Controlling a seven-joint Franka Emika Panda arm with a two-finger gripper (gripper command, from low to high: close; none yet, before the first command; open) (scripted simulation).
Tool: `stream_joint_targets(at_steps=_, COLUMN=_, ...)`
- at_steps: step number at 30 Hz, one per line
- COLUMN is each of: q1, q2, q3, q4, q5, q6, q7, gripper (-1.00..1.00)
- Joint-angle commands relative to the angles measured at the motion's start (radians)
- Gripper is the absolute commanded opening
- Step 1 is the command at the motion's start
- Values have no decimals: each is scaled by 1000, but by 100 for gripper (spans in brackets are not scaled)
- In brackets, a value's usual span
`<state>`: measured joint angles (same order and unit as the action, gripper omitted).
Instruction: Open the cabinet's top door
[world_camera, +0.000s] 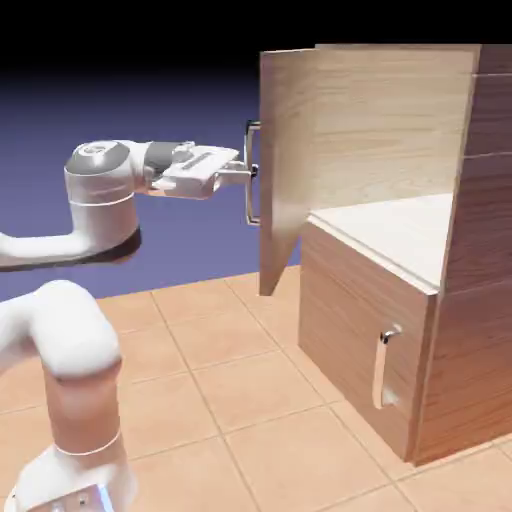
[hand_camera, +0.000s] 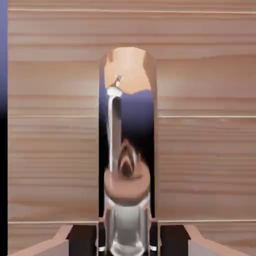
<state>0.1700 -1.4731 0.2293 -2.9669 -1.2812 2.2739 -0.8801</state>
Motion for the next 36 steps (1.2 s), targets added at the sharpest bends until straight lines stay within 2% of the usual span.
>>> stream_joint_targets(at_steps=1, q1=9, q2=-5, q3=36, q4=3, q5=38, q6=-32, q7=-6, gripper=-100)
stream_joint_targets(at_steps=11, q1=27, q2=45, q3=399, q4=129, q5=371, q6=-374, q7=-15, gripper=-100)
stream_joint_targets(at_steps=20, q1=-165, q2=158, q3=712, q4=411, q5=618, q6=-701, q7=-11, gripper=-100)
stream_joint_targets(at_steps=32, q1=-444, q2=-264, q3=749, q4=364, q5=958, q6=-471, q7=-361, gripper=-100)
stream_joint_targets(at_steps=36, q1=-541, q2=-275, q3=794, q4=503, q5=1000, q6=-607, q7=-384, gripper=-100)
